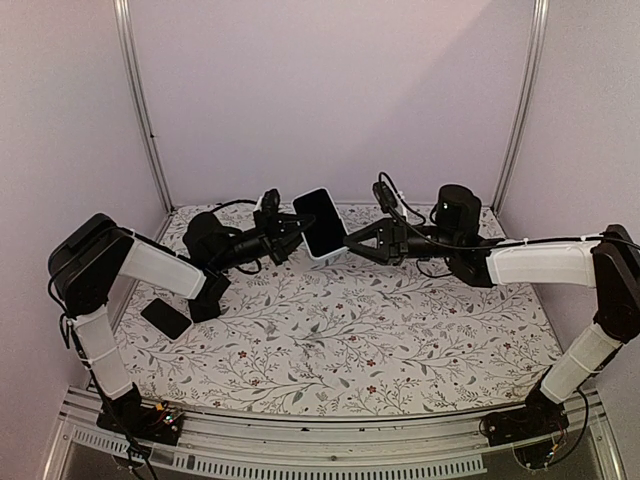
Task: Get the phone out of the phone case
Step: Remove the bottom right corner of the phone case from the phone.
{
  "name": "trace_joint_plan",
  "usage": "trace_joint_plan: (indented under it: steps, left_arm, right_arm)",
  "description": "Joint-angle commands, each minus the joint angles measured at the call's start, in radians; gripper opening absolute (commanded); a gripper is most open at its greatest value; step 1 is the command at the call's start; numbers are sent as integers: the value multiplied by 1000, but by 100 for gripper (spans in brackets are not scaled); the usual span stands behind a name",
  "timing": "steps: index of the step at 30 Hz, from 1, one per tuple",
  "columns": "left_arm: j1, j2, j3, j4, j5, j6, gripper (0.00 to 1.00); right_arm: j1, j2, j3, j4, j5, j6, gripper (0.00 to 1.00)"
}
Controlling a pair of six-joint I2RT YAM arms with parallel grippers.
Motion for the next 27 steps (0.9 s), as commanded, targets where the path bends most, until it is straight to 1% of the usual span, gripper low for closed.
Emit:
trace_joint_plan:
  steps: [1, 3, 9, 15, 18, 24, 27]
  left_arm:
    - [-3, -11, -1, 124, -19, -34, 0]
    - [-3, -7, 2, 130, -18, -41, 0]
    - [-4, 12, 6, 173, -15, -96, 0]
    - [-10, -4, 13, 127, -9, -103, 0]
    - [-10, -8, 20, 137, -11, -134, 0]
    - [-12, -21, 39, 142, -26, -197, 0]
    - [-13, -27, 45, 149, -31, -219, 0]
  right_arm:
    - [23, -15, 16, 47, -24, 2, 29]
    - [24, -13, 21, 48, -22, 1, 28]
    - [25, -2, 33, 46, -21, -12, 16]
    - [24, 23, 89, 51, -28, -40, 7]
    - [25, 36, 126, 64, -37, -50, 3]
    - [24, 52, 167, 113, -68, -53, 2]
    - [24, 61, 184, 132, -81, -52, 4]
